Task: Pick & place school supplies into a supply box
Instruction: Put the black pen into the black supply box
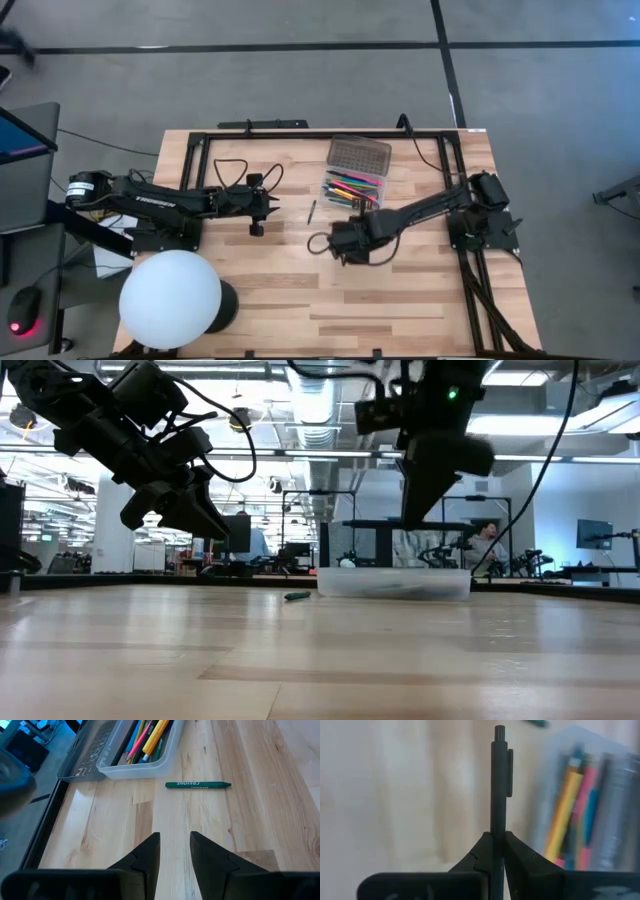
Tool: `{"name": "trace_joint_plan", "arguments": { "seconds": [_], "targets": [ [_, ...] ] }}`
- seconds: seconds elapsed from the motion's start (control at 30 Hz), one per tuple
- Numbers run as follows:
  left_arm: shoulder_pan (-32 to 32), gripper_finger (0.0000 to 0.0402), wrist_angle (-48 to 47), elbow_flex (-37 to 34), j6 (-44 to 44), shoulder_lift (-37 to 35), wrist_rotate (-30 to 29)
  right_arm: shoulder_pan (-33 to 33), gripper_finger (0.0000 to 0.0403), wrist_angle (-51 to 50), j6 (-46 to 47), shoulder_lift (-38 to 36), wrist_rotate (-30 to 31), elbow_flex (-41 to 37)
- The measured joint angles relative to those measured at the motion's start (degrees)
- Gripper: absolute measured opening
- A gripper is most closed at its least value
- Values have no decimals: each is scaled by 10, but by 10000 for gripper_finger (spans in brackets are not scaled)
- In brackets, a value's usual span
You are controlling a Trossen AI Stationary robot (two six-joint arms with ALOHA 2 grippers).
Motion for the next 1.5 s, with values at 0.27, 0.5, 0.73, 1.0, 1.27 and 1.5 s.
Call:
{"name": "trace_joint_plan", "arguments": {
  "seconds": [0.27,0.5,0.73,1.0,1.27,1.5],
  "targets": [
    [0,102,0,0,0,0,0,-91,19,-15,-35,-3,20,0],
    [0,102,0,0,0,0,0,-160,21,-11,-59,-3,20,0],
    [0,102,0,0,0,0,0,-202,24,-9,-66,-3,18,0],
    [0,102,0,0,0,0,0,-216,27,10,-70,-3,17,0],
    [0,102,0,0,0,0,0,-224,45,42,-66,-3,-24,1],
    [0,102,0,0,0,0,0,-238,85,51,-55,-3,-25,1]
  ]
}}
